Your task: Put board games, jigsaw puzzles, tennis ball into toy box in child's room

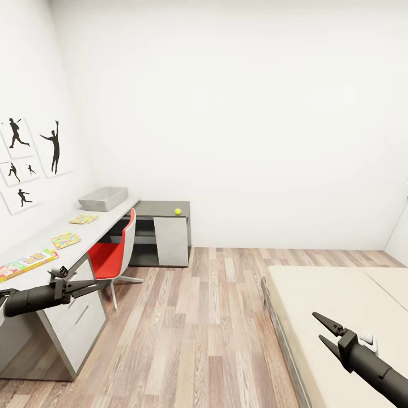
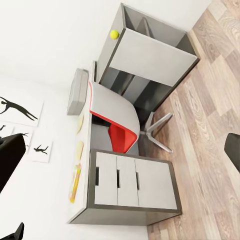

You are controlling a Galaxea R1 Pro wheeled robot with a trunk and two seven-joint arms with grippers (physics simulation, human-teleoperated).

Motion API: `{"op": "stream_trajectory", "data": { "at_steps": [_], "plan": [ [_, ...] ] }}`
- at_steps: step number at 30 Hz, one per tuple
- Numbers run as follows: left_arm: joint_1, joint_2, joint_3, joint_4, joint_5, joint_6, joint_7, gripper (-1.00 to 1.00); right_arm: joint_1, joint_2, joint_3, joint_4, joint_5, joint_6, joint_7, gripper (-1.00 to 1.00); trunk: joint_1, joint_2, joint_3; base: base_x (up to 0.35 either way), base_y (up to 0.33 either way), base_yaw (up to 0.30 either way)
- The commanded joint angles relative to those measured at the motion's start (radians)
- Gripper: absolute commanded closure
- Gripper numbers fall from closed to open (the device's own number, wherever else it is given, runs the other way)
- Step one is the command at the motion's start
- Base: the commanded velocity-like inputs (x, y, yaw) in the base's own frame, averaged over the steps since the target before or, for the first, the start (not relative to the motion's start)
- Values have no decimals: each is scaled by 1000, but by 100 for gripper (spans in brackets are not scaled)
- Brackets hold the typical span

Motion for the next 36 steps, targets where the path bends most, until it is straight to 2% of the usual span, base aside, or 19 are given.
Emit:
{"op": "stream_trajectory", "data": {
  "at_steps": [1,12,13,17,23,36],
  "plan": [
    [0,0,0,0,0,11,-4,-100,0,0,-1,0,8,3,9,-100,0,0,0,0,0,0],
    [0,-1,0,0,0,11,-4,-100,1,1,-1,0,8,1,8,-100,0,0,0,0,-87,0],
    [0,-6,1,6,1,5,-4,-100,-1,-4,5,4,10,-5,6,-100,0,0,0,0,0,0],
    [0,-29,0,8,1,3,-4,-100,-1,1,4,4,10,-8,6,-100,0,0,0,0,0,0],
    [0,-31,-1,8,1,3,-4,-100,-1,5,2,3,10,-7,6,-100,0,0,0,0,0,0],
    [0,-44,1,8,0,3,-4,-100,-1,-1,3,4,10,-8,5,-100,0,0,0,0,0,0]
  ]
}}
